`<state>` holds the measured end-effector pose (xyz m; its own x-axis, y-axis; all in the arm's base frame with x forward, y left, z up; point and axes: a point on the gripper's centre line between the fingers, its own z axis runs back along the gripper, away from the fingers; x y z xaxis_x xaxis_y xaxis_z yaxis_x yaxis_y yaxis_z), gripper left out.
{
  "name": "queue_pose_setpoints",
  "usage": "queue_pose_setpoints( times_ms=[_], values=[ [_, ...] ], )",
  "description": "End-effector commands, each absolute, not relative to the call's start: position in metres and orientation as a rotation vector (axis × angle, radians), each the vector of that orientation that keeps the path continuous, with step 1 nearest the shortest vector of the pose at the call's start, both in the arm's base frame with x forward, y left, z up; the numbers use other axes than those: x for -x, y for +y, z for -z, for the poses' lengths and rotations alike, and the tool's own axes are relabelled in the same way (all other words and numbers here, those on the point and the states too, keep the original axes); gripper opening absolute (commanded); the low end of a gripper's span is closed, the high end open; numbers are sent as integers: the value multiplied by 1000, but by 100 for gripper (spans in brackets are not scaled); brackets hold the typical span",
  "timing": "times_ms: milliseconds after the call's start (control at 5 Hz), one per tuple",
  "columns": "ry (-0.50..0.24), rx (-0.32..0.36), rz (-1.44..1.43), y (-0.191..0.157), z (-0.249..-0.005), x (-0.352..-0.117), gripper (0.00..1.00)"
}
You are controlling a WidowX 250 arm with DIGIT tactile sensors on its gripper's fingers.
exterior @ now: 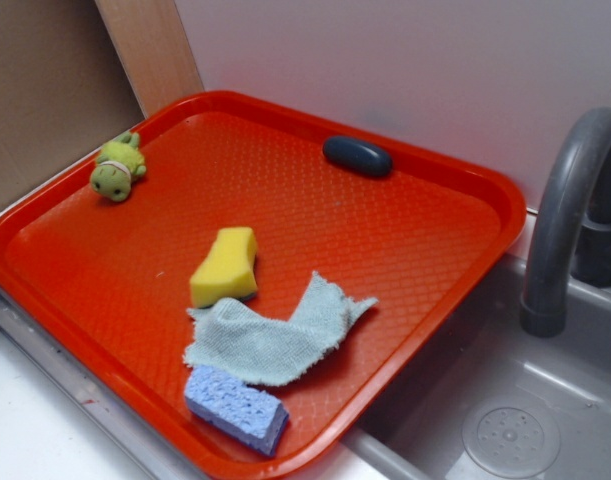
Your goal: Grab the green animal.
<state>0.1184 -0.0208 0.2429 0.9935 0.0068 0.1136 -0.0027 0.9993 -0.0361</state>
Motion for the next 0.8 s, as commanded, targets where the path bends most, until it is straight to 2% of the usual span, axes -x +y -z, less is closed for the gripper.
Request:
queue_pose_setpoints(
  times_ms=[0, 200, 600],
  values=[
    [-114, 36, -5, -21, -243, -118, 100],
    [-156, 31, -254, -21, -232, -124, 100],
    [-281, 42, -536, -9, -194, -157, 100]
  ],
)
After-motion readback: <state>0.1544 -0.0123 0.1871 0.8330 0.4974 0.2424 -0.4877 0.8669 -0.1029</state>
